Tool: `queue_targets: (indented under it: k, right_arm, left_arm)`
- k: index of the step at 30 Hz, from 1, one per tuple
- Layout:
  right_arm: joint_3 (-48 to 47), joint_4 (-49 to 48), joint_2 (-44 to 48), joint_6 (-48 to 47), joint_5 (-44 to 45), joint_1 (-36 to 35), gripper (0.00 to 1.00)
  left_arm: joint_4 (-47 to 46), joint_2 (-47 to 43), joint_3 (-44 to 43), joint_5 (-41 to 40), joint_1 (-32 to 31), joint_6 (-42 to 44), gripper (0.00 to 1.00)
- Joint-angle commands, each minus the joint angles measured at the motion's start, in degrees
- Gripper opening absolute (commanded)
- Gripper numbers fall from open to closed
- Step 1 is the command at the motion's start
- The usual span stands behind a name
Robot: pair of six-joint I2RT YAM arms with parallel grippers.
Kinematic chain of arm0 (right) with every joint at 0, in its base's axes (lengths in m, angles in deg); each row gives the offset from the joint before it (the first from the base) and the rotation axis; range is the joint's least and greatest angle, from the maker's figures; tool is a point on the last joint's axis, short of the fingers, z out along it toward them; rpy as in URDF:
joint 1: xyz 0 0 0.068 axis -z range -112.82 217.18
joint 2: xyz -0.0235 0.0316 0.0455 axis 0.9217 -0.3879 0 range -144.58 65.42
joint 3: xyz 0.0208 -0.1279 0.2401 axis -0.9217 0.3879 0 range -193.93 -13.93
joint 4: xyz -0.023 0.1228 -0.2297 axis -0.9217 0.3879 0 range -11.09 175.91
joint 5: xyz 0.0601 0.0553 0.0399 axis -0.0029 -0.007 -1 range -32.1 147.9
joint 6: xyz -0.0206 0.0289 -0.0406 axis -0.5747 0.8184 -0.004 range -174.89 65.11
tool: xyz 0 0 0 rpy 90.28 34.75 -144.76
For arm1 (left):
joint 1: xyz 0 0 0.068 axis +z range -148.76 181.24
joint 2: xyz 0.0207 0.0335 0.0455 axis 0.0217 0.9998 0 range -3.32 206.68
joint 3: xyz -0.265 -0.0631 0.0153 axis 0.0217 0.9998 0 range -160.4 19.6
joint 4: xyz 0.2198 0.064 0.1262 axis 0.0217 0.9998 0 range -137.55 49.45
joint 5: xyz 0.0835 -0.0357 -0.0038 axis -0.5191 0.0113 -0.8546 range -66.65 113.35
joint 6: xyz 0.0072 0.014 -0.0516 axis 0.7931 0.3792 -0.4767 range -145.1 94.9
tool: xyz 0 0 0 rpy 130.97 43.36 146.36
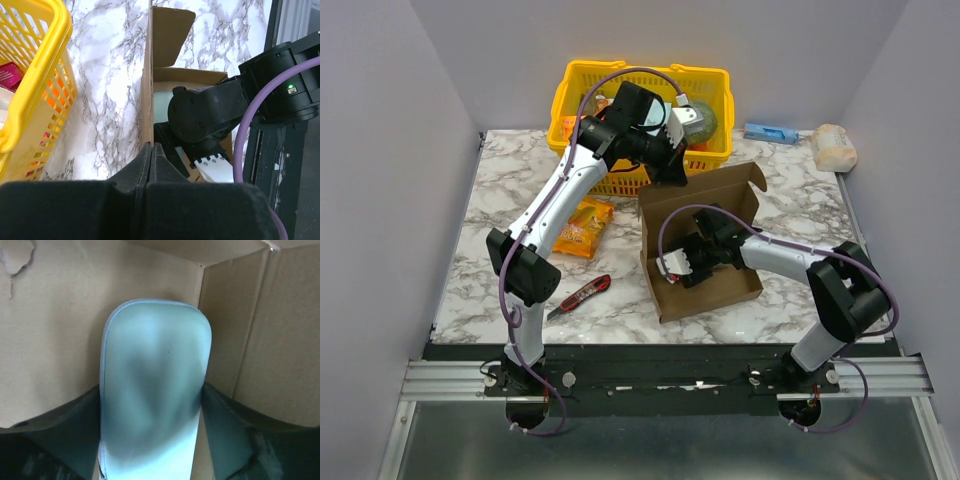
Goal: Unpack the express box
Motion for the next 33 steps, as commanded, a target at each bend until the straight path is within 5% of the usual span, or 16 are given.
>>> queue_targets:
  k: [1, 5, 14, 18, 22, 26, 33]
  right_arm:
    - [2.4, -1.8, -1.7, 2.5, 5.0, -0.8, 0.55]
    - [-0.3, 0.3, 4.7, 9.6, 5.0, -0.8, 0.38]
    - [-3.3, 18.4, 31.4, 26.2, -0.3, -0.8, 0.36]
    - [-0.6, 23.1, 40.3, 34.3, 6.9, -0.8, 0.36]
    - [5.2, 25.3, 47.5, 43.2, 13.1, 1.2, 0.34]
    - [9.8, 24.9, 51.0, 50.3, 15.6, 8.0, 0.30]
    - [9.9, 17.4, 42.4, 56.1, 21.6, 22.7, 0.30]
  left_arm:
    - [-2.6, -1.5, -1.2, 1.8, 0.3, 0.4, 0.00]
    - [-1.3, -1.8, -0.3, 0.3, 0.3, 3.3, 0.00]
    - [1.3, -3.5, -0.1, -5.2, 1.7, 7.1, 0.00]
    - [4.5, -5.6, 2.5, -4.7, 3.7, 12.1, 0.00]
    - [10.5, -8.5, 6.3, -4.7, 4.8, 26.2, 0.02]
    - [13.4, -11.7, 10.8, -4.0, 4.8, 37.5, 0.04]
    - [12.0, -12.0, 12.8, -4.0, 3.7, 39.6, 0.13]
